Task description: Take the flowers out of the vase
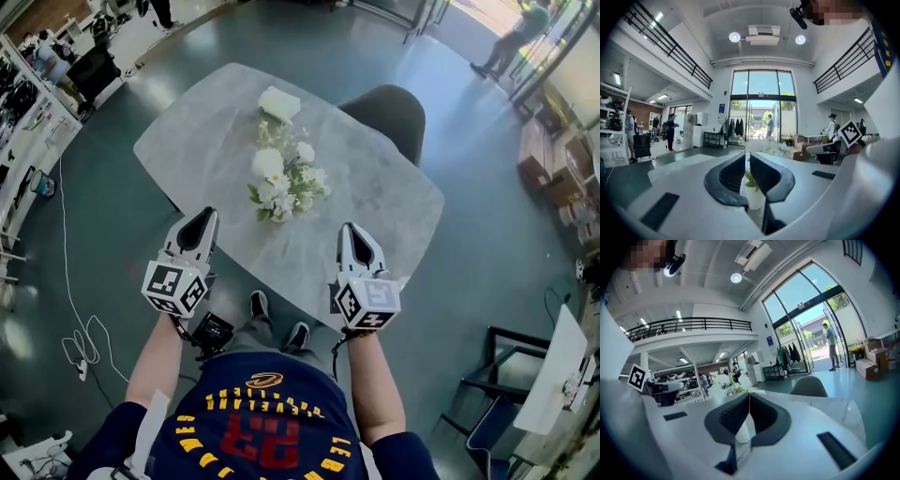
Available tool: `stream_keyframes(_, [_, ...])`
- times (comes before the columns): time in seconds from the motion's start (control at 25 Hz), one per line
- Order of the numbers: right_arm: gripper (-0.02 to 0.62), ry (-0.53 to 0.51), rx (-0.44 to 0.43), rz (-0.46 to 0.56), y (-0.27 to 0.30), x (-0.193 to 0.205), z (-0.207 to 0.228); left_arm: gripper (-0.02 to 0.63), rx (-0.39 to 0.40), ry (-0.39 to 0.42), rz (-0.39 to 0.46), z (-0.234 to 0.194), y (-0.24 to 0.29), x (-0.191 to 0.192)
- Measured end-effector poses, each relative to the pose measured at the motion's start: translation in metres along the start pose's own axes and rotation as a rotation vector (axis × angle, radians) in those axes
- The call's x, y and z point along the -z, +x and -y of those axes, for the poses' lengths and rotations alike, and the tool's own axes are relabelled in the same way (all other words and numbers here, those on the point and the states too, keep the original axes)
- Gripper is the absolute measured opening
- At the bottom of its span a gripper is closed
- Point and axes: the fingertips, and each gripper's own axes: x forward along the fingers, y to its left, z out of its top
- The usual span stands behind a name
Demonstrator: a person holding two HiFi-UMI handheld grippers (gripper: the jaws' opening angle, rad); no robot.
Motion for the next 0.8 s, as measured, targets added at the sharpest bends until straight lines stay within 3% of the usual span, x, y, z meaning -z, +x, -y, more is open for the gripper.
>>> stream_keyframes(0.12, [0.008,0.003,0.009,-0.013,0.010,0.007,0.001,0.015,0.042,-0.003,-0.027,-0.002,0.017,0.010])
stream_keyframes(0.52, [0.014,-0.003,0.103,-0.056,0.031,0.038,0.012,0.126,0.222,0.056,-0.107,0.000,0.059,0.032])
stream_keyframes(0.8, [0.182,-0.006,0.074,-0.155,0.054,0.069,0.004,0.186,0.334,0.084,-0.142,0.000,0.080,0.041])
